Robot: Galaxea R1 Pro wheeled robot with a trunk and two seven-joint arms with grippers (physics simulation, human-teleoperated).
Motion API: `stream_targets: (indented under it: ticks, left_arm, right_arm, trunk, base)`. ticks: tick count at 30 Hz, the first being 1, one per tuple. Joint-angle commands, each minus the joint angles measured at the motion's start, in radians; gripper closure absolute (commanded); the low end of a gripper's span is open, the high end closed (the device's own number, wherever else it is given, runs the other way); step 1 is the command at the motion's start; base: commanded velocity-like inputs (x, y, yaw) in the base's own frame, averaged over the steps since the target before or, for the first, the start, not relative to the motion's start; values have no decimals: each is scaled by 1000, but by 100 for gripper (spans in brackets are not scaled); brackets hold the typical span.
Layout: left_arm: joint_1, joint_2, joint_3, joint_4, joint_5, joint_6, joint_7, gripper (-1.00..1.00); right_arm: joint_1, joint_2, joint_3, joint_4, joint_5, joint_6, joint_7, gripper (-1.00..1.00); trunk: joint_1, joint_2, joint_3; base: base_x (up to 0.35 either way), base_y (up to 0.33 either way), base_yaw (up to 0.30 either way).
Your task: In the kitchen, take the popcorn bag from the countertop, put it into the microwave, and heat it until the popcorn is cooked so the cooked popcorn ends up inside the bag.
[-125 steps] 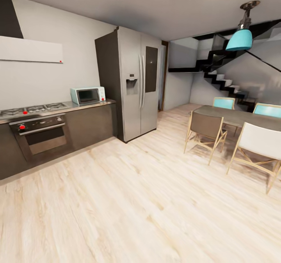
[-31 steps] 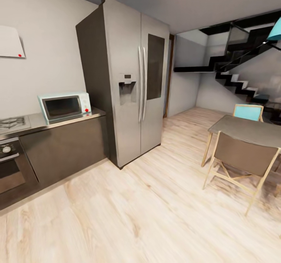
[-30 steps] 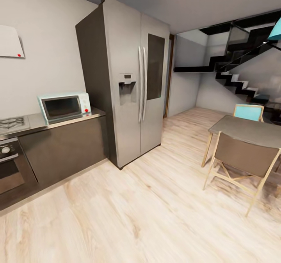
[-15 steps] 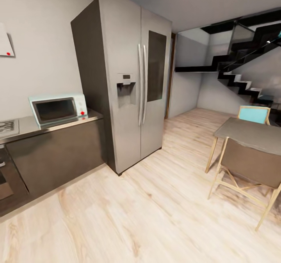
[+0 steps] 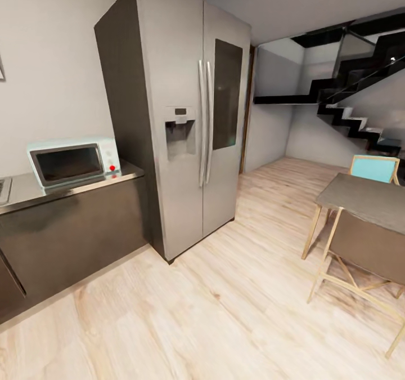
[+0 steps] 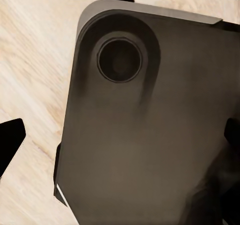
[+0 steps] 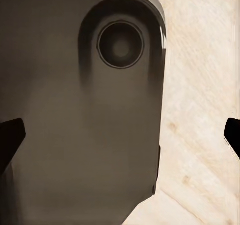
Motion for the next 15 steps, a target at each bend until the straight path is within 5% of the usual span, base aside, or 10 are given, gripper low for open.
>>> stream_targets:
  ticks: [1,15]
  left_arm:
    - [0,0,0,-1,6,-1,1,-100]
    - [0,1,0,-1,6,-2,2,-100]
  right_arm:
    - [-1,0,0,1,1,-3,0,-100]
    - [-1,3,0,1,1,-3,0,-100]
  trunk:
    - [1,0,-1]
    - [1,0,-1]
  base:
    - [326,0,0]
    - [326,0,0]
